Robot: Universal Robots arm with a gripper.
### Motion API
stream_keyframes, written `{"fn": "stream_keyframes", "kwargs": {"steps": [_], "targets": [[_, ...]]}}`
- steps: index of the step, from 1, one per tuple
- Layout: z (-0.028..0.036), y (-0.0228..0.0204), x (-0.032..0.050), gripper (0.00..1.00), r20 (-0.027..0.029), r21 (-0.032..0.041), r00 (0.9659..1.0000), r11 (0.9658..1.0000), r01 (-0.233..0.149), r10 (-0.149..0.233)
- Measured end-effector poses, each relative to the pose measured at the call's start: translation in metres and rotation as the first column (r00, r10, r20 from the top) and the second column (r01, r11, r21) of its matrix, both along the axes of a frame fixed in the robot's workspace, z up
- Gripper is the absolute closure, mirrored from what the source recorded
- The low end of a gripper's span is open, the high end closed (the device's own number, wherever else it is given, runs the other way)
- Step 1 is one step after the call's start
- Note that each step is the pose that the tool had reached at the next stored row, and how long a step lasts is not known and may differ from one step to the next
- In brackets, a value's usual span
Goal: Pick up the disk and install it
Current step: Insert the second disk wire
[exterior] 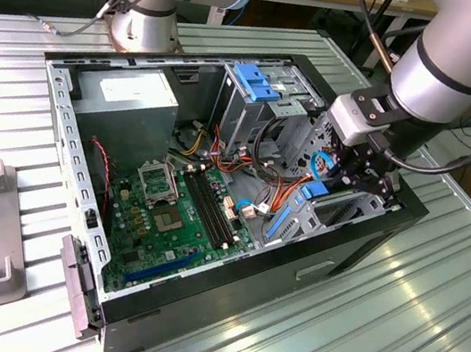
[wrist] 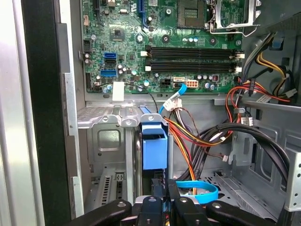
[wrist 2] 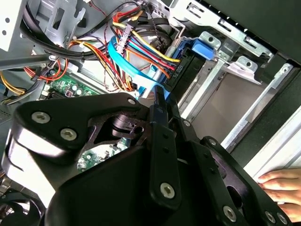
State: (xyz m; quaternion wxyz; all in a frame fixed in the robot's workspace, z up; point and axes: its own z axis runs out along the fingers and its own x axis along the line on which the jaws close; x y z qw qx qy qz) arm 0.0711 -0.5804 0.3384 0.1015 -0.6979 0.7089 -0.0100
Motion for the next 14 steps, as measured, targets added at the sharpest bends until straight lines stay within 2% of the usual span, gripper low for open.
{"fn": "stream_keyframes", "kwargs": {"steps": [5, 7, 11, 14], "targets": [[-0.0021, -0.0003, 0.0000, 0.83, 0.0000, 0.0001, 1.0000, 1.0000, 0.000, 0.000], [0.0019, -0.0003, 0.0000, 0.70, 0.0000, -0.0001, 1.0000, 1.0000, 0.000, 0.000], [0.0122, -0.0003, 0.0000, 0.70, 0.0000, -0.0001, 1.0000, 1.0000, 0.000, 0.000], [0.0125, -0.0003, -0.0001, 0.72, 0.0002, 0.0076, 1.0000, 1.0000, 0.000, 0.000]]}}
